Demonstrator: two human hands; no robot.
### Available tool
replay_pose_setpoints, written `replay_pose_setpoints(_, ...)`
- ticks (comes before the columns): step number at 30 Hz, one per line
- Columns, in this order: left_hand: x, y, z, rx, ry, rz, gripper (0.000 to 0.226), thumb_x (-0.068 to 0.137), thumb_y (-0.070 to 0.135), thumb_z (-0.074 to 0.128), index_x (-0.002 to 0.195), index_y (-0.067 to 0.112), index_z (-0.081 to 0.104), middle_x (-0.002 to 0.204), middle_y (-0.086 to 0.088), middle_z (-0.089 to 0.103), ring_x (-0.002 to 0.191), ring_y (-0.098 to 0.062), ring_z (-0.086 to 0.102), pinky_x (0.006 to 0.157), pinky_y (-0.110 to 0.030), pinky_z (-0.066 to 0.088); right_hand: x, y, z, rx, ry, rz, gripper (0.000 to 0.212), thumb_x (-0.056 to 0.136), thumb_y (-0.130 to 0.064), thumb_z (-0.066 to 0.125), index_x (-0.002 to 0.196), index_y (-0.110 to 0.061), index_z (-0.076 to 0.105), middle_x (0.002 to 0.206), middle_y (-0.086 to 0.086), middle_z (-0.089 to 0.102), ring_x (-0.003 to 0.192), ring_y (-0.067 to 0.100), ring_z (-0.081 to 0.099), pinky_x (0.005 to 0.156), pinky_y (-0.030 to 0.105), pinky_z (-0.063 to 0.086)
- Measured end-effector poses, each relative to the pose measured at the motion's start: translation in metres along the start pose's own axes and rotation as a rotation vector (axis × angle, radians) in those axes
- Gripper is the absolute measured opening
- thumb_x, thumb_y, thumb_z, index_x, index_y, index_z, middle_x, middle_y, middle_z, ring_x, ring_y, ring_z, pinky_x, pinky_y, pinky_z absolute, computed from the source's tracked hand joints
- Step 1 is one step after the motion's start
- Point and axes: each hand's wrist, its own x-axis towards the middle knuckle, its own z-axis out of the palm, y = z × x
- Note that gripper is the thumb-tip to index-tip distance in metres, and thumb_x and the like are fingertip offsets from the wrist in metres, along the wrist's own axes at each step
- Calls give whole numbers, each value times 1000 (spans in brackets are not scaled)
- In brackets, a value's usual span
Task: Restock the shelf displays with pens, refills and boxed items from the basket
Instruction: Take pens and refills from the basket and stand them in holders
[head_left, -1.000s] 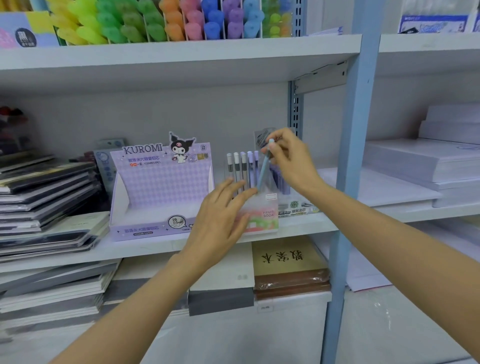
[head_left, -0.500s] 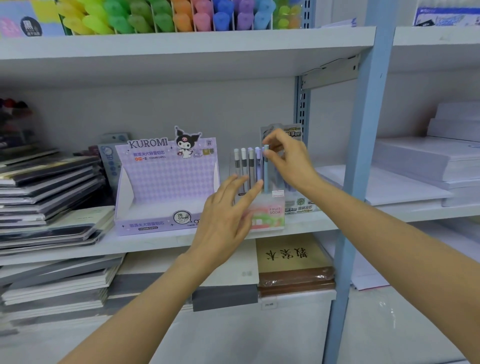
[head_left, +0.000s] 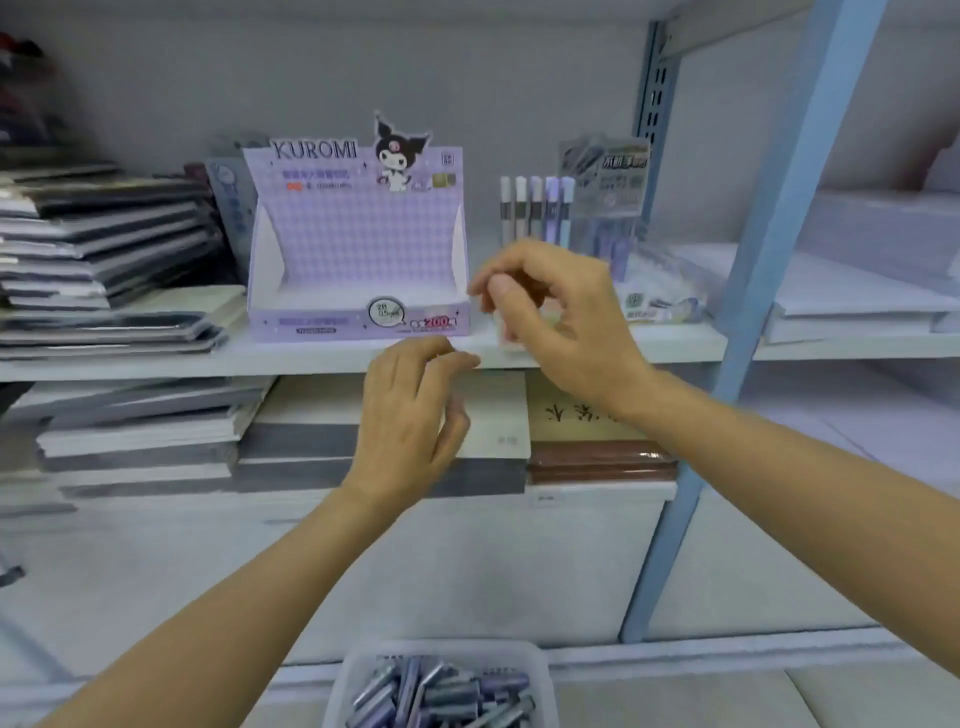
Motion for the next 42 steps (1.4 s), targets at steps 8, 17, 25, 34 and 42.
replay_pose_setpoints(8, -231, -32, 6, 28, -700, -606, 19, 90, 6, 56, 104, 14, 66, 102, -2, 66, 93, -27, 62, 86, -38, 40, -177, 36, 145, 42, -849, 436, 17, 98, -20, 52, 104, -17, 68, 95, 0, 71, 77, 16, 61, 74, 36, 51)
replay_pose_setpoints(17, -395, -22, 4, 34, -1172, -917, 47, 103, 26, 40, 149, 19, 34, 155, 2, 35, 136, -17, 42, 108, -24, 30, -374, 48, 239, 296, -1222, 1238, 48, 93, -50, 56, 130, -23, 42, 126, 3, 58, 105, 17, 58, 81, 29, 48)
replay_pose_setpoints(25, -417, -24, 3, -40, -906, -885, 28, 89, 6, 63, 117, 8, 68, 126, -11, 64, 108, -31, 62, 90, -39, 50, -401, 27, 286, 330, -1048, 1347, 20, 97, -19, 55, 116, -14, 52, 97, 8, 70, 68, 8, 63, 71, 32, 56)
replay_pose_setpoints(34, -381, -20, 18, -397, -739, -1677, 46, 100, 43, 43, 76, 17, 73, 68, -1, 71, 57, -12, 60, 57, -25, 46, -370, 78, 234, 595, -977, 1533, 17, 96, -7, 53, 109, -10, 63, 74, 5, 74, 65, 15, 69, 56, 19, 51)
replay_pose_setpoints(42, -347, -19, 35, -961, -133, -1998, 29, 105, 17, 37, 89, 4, 57, 77, -12, 69, 64, -23, 66, 54, -28, 56, -361, 40, 260, 829, -948, 1436, 16, 99, -19, 54, 114, -14, 53, 95, 8, 73, 79, 20, 71, 70, 28, 57)
